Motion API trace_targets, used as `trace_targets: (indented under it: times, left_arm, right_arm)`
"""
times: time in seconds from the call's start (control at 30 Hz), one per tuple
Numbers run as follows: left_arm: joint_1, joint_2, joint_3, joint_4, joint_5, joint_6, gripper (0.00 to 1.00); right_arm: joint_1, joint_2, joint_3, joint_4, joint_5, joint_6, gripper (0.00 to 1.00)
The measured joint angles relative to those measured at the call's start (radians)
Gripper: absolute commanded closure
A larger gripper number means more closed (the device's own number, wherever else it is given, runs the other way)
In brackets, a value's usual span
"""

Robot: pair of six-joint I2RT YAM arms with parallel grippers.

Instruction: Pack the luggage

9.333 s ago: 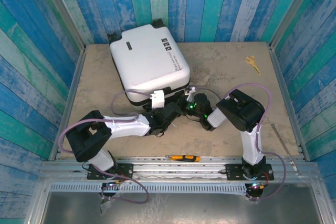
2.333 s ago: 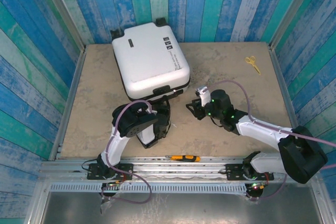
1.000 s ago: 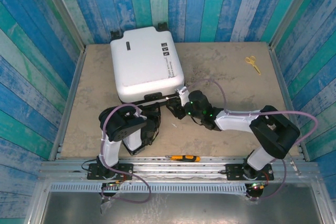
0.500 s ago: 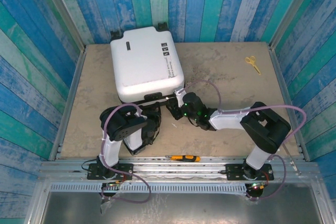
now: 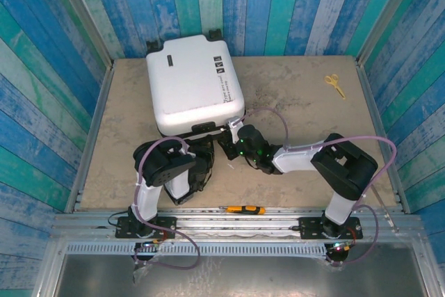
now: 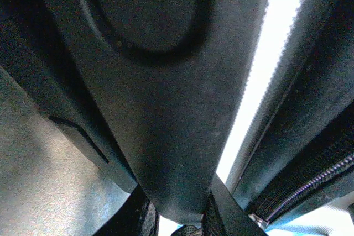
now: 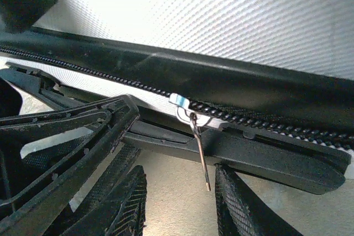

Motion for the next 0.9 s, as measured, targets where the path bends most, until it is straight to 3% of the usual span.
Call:
trace_targets:
  times: [0.9]
  left_arm:
    - [0.0,0.004,-0.001,0.001,0.0,-0.003,1.0]
  right_arm:
    - [0.006,-0.008,0.013,-0.042,0.059,-0.018,0.66]
